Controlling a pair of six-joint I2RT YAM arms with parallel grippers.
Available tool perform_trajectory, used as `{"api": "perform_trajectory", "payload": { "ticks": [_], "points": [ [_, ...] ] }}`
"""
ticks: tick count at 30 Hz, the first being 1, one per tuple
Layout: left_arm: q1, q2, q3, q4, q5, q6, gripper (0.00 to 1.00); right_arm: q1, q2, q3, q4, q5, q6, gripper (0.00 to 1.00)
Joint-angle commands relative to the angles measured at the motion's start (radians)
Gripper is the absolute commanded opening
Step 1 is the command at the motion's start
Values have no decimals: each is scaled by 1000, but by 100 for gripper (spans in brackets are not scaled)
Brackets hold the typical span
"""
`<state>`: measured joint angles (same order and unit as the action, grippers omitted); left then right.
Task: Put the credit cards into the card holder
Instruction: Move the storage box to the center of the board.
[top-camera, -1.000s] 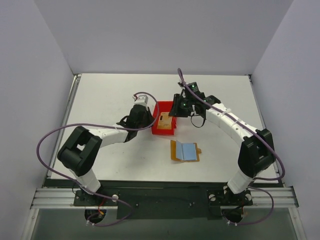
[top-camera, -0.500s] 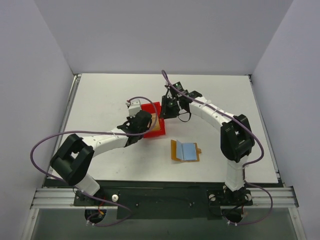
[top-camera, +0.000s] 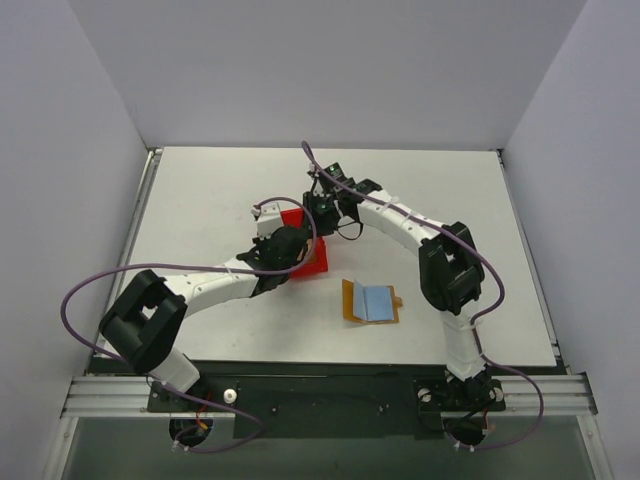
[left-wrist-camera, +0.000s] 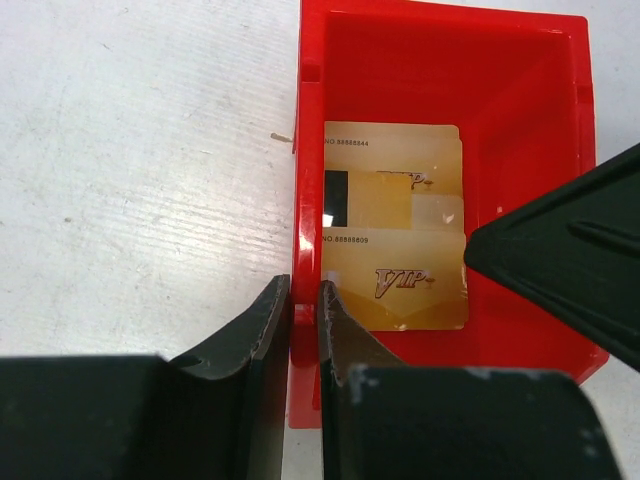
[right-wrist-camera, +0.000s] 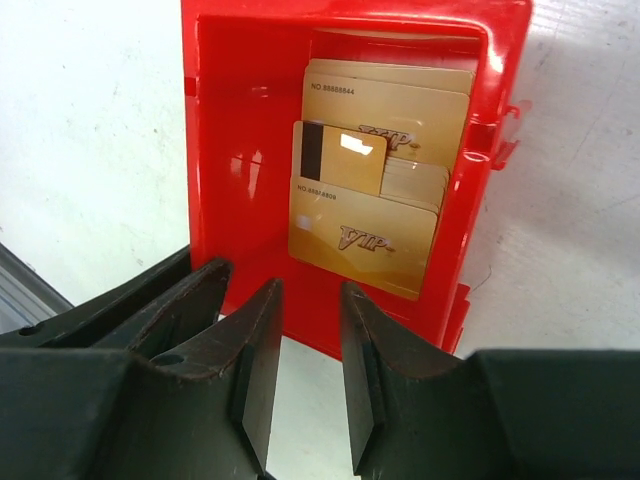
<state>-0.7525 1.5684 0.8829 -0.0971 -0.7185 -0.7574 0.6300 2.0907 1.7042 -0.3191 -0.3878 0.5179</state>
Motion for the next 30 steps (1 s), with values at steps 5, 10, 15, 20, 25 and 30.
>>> {"api": "perform_trajectory", "payload": {
  "ticks": [5,10,15,20,25,30],
  "points": [
    [-7,-50,16,82,5,-7,27,13,-3,51,-25,10,-4,26],
    [-8,-77,-7,146,47,9,41,13,28,69,-28,26,2,27],
    [-7,-132,-30,168,77,23,45,14,54,95,-51,55,1,28],
    [-7,-263,-93,154,80,21,45,13,98,118,-71,78,-4,29],
    [27,-355,-169,142,83,10,51,20,140,149,-83,112,-4,31],
    [65,-384,-205,132,111,6,52,46,207,233,-129,173,-15,34]
  ]
}}
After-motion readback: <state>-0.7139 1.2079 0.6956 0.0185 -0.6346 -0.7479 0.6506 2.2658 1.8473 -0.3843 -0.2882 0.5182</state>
